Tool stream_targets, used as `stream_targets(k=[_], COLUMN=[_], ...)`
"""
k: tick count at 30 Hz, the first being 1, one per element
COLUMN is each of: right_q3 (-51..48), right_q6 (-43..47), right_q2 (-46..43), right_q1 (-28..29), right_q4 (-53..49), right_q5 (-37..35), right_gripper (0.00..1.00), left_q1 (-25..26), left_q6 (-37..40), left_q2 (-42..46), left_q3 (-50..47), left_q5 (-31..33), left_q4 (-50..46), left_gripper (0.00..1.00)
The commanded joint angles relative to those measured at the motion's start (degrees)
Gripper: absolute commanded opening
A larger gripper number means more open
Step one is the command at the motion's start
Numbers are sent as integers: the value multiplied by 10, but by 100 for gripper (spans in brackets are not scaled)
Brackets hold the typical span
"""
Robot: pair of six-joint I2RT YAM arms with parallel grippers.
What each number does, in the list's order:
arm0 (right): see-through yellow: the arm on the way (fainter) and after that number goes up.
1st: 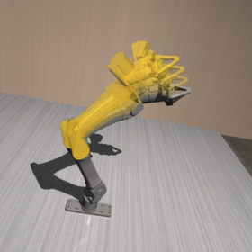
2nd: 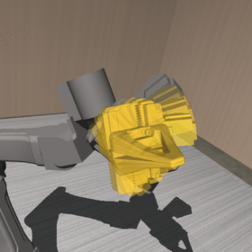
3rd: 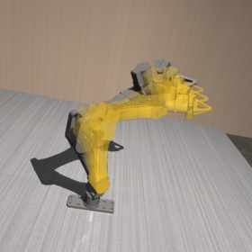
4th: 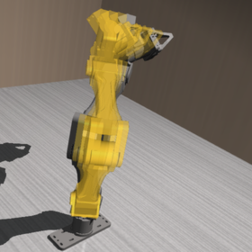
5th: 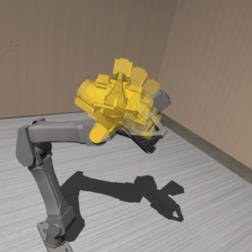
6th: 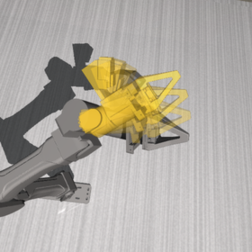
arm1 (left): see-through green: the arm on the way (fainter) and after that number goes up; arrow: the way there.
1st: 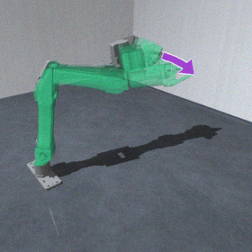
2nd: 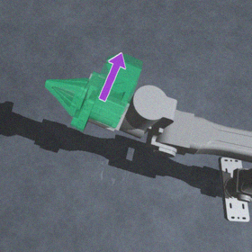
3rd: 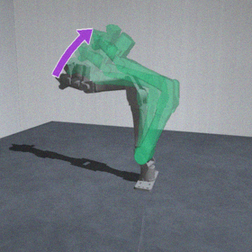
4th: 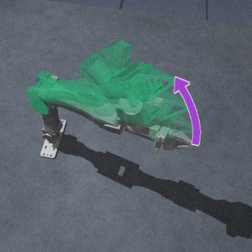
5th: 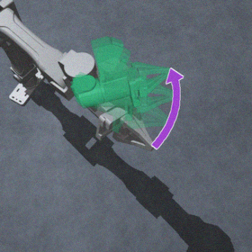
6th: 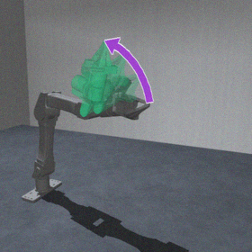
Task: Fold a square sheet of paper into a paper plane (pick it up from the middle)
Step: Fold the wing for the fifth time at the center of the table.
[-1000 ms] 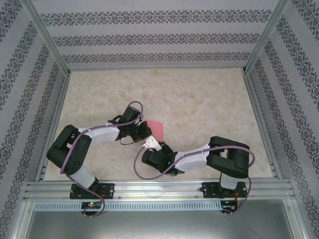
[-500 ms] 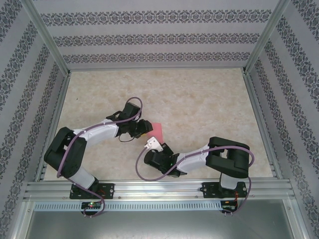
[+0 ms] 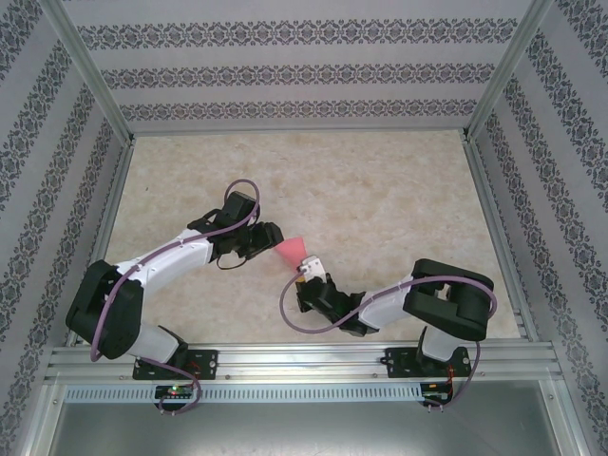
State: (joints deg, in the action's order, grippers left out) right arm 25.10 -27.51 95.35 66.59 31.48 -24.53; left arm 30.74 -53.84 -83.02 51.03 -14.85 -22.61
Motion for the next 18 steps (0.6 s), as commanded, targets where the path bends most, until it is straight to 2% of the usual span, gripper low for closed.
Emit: stream_targets(k=[1,9,13,18], right_q3=[-24,-80,-89,-89], right_q6=[-78,-207,-263,-320], right_q2=[-4,52,78,98], right_q1=[-16,-59,-82,-120], right_q4=[109,282,309,321], right_q5=[76,143,166,232], right_gripper=[0,0,0,0], left_q1=[-6,-6,-6,-5], left_q6=[19,17,19,24], left_q2=[7,4,-1,-18], left_q3=[-6,-23,-31,-38], left_q5=[-4,-23,-40,-78], left_q4=[-6,19,39,77], left_gripper=[55,55,53,49])
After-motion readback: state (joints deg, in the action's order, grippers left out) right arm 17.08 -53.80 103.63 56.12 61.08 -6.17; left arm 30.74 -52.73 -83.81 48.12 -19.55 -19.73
